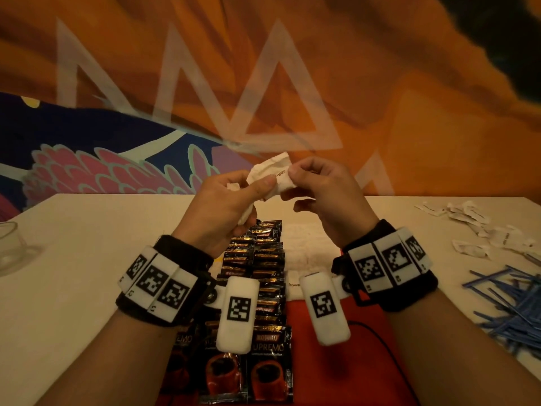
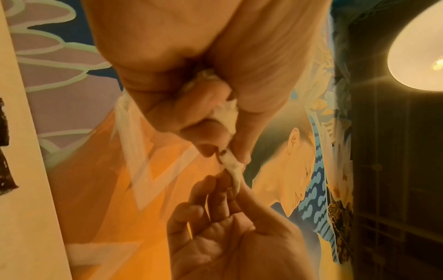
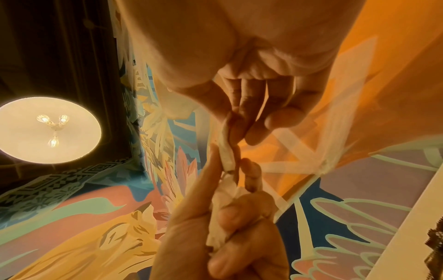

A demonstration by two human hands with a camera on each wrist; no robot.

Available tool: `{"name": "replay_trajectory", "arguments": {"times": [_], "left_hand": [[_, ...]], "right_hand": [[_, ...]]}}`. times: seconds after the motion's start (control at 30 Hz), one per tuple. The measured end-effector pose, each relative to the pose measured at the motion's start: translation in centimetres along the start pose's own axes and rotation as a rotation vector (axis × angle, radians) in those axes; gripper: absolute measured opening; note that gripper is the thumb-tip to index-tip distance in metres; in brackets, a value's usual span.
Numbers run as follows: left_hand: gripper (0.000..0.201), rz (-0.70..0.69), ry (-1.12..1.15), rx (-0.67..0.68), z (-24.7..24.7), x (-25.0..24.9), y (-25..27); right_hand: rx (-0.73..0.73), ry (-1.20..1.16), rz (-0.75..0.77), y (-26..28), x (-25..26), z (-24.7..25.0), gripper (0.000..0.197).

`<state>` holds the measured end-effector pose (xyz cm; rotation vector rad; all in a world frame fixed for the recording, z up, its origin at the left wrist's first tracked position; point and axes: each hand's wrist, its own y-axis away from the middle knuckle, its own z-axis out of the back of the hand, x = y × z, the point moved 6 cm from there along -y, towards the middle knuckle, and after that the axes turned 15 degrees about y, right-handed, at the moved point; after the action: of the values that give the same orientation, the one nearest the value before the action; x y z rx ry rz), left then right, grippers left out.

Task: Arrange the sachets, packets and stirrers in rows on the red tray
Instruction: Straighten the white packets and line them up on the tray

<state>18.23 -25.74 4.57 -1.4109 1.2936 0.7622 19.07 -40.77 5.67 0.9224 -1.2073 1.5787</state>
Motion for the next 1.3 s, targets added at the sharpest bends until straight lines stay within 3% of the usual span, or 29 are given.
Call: {"name": "replay_trajectory", "arguments": {"times": [0.2,0.33,0.5,0.67,0.87,1.03,1.3], "left_hand": [[0.034,-0.014,0.082,-0.058,0.3,0.2,-0.2],[0.029,-0.041,0.146,-0.129,0.8,0.0,-0.2],[0.009,-0.183,-0.042,-0.152,0.7,-0.7,0.1],[0.010,-0.215,-0.096,-0.177,0.7,-1.1,0.1],[0.008,-0.211,-0.047,-0.218,1.2,-1.2,0.1],[0.013,-0.210,-0.020,-0.212,0.8,-1.5,0.3],[0.017,-0.070,0.165,-0.077,-0.8,-1.7,1.2]], "right_hand": [[0.013,0.081,0.110,0.2,0.2,0.1,0.011],[0.021,0.094,0.099,0.1,-0.1,0.3,0.011],[0.019,0.052,0.110,0.0,-0.1,0.1,0.008],[-0.053,-0.029,0.115,0.0,0.0,0.2,0.010],[-0.015,0.244,0.196,0.3,0.2,0.1,0.007],[0.066,0.153,0.068,0.8,-0.5,0.9,0.013],[0.165,0.518,-0.181,1.6,-4.0,5.2,0.012]]}}
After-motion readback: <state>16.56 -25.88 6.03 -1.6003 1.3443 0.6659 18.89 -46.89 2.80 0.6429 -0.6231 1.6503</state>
